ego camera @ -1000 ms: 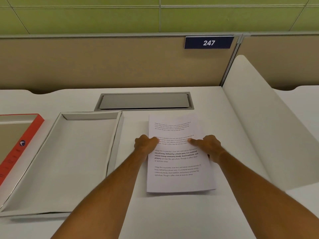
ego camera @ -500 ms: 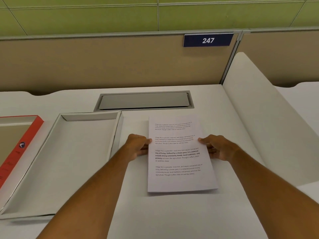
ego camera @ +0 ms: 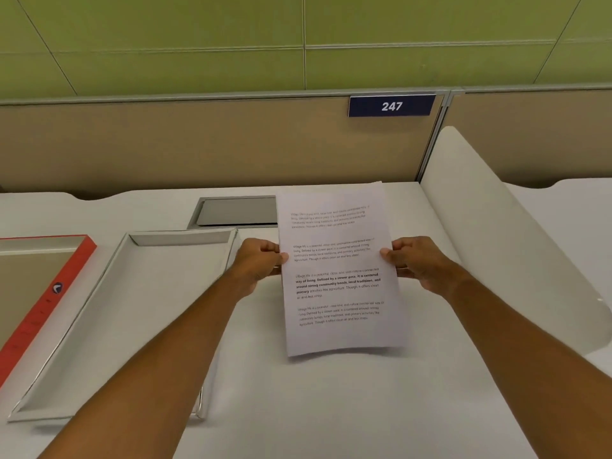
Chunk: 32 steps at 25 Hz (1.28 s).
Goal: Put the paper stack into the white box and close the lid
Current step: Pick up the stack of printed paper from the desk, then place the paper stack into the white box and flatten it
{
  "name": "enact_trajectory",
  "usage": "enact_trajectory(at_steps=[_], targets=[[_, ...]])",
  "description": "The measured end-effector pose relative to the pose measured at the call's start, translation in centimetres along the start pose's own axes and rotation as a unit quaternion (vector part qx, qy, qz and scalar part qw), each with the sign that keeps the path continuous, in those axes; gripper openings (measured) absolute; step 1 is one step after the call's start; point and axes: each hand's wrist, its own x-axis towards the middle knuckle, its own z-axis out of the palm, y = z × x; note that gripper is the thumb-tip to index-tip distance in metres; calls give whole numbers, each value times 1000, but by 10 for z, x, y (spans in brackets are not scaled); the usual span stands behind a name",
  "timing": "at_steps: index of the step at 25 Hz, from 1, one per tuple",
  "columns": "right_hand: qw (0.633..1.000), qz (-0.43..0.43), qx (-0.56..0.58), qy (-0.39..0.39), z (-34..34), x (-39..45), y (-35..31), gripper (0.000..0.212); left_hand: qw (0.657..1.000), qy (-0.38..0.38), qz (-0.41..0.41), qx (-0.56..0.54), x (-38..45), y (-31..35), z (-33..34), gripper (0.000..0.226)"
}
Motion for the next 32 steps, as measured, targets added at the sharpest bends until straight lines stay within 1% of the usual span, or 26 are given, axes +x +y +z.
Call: enact_trajectory(at_steps=[4, 5, 7, 10, 13, 16, 18, 20, 22, 24, 26, 28, 30, 32], targets=[[988, -154, 6, -2, -6, -19, -28, 16, 988, 45, 144, 40, -21, 36, -16, 14], [984, -179, 8, -6, -6, -24, -30, 15, 982, 57, 172, 59, -26, 40, -19, 15], [980, -199, 7, -10, -5, -33, -28, 12, 971, 76, 204, 98, -36, 42, -22, 16], [981, -195, 0, -13, 0, -40, -13, 16, 967, 83, 206, 121, -49, 30, -18, 19], [983, -182, -28, -19, -1, -45, -8, 22, 970, 69, 198, 122, -55, 25, -18, 23], [977, -198, -39, -72, -2, -49, -26, 37, 971, 33, 208, 115, -57, 34, -22, 35], [971, -218, -18, -93, 4, -51, -41, 48, 973, 7, 216, 77, -58, 41, -16, 45], [970, -228, 23, -80, 17, -52, -47, 53, 979, -5, 205, 25, -60, 44, -4, 51], [970, -228, 55, -66, 27, -51, -43, 53, 983, -5, 184, -8, -59, 39, 3, 51], [971, -225, 47, -63, 23, -50, -35, 53, 983, 3, 186, -10, -57, 35, 0, 45], [974, -220, 16, -56, 6, -47, -32, 45, 979, 22, 202, 4, -54, 34, -14, 32], [976, -214, -27, -37, -11, -45, -32, 31, 976, 36, 212, 36, -53, 35, -25, 23], [974, -216, -67, -23, -16, -46, -33, 24, 972, 38, 220, 69, -54, 35, -27, 25], [970, -226, -87, -12, -16, -48, -35, 23, 970, 42, 224, 86, -53, 39, -28, 26]])
